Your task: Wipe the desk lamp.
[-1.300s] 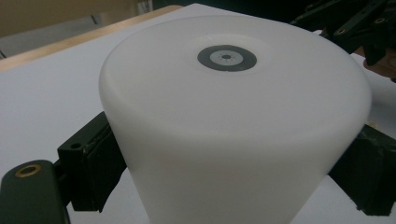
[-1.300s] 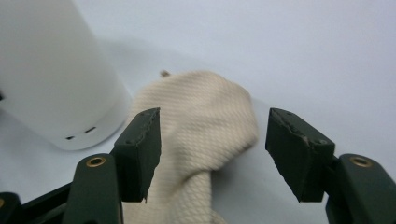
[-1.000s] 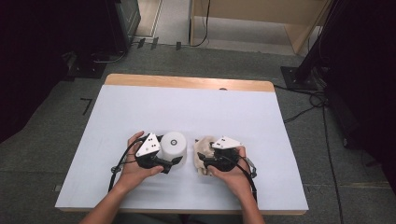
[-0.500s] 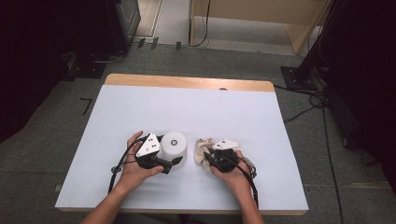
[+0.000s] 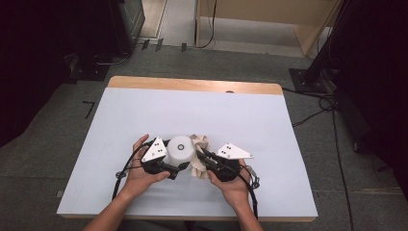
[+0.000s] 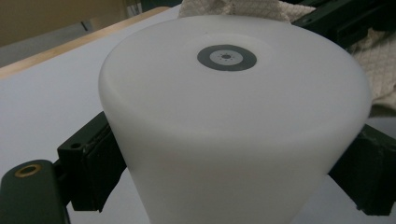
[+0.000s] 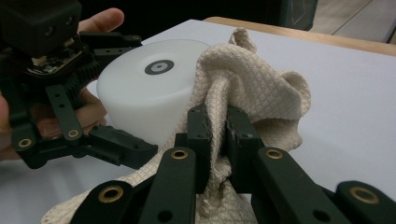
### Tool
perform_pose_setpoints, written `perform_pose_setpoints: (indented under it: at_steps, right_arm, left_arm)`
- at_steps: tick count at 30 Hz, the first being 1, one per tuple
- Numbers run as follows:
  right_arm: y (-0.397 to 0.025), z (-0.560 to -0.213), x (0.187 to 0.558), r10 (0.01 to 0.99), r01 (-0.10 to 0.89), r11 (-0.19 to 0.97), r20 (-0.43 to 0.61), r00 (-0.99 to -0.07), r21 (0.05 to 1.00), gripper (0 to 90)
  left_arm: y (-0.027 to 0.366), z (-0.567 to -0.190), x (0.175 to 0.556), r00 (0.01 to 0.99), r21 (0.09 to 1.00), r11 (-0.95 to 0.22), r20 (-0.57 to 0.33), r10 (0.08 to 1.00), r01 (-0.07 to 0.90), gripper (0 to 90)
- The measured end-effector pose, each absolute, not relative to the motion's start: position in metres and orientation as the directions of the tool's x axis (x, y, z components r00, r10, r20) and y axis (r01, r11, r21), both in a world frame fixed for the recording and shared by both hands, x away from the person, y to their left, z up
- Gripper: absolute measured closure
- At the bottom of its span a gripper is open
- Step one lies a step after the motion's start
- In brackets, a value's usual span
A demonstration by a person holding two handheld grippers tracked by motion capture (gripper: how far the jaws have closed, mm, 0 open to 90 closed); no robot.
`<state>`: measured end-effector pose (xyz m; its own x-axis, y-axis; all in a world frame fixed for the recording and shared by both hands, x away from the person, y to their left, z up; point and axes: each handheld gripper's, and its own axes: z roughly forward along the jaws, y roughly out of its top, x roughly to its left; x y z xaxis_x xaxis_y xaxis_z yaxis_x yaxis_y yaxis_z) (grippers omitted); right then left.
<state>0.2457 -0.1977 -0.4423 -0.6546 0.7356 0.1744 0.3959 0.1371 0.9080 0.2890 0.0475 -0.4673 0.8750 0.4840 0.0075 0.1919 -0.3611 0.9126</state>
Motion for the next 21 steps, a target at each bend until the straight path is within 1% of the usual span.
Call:
perform_pose_setpoints:
  at_steps: [1, 4, 8, 12, 13, 16, 21]
  right_arm:
    - [-0.197, -0.443, 0.245, 0.742, 0.399, 0.133, 0.176, -0.647, 0.907, 82.2]
    - [-0.198, -0.451, 0.249, 0.733, 0.438, 0.095, 0.235, -0.638, 0.894, 82.0]
    - [-0.192, -0.466, 0.253, 0.754, 0.479, 0.179, 0.192, -0.627, 0.860, 82.0]
    - [-0.188, -0.483, 0.259, 0.773, 0.557, 0.208, 0.214, -0.597, 0.804, 82.0]
    - [-0.187, -0.485, 0.260, 0.775, 0.561, 0.210, 0.214, -0.595, 0.801, 81.9]
    - [-0.187, -0.483, 0.260, 0.774, 0.558, 0.220, 0.205, -0.599, 0.800, 82.0]
    - [-0.192, -0.461, 0.254, 0.766, 0.527, 0.144, 0.243, -0.596, 0.838, 81.9]
  left_arm:
    - [0.048, -0.467, 0.289, 0.875, 0.913, -0.360, 0.008, 0.484, 0.192, 8.8]
    - [0.047, -0.468, 0.289, 0.874, 0.914, -0.360, 0.011, 0.485, 0.189, 8.8]
    - [0.047, -0.468, 0.289, 0.874, 0.915, -0.359, 0.014, 0.486, 0.185, 8.8]
    - [0.047, -0.468, 0.288, 0.874, 0.916, -0.358, 0.016, 0.486, 0.182, 8.8]
    - [0.047, -0.468, 0.289, 0.874, 0.916, -0.357, 0.016, 0.485, 0.182, 8.8]
    - [0.047, -0.469, 0.289, 0.876, 0.917, -0.356, 0.014, 0.481, 0.181, 8.8]
    - [0.047, -0.469, 0.289, 0.881, 0.917, -0.355, 0.010, 0.472, 0.180, 8.8]
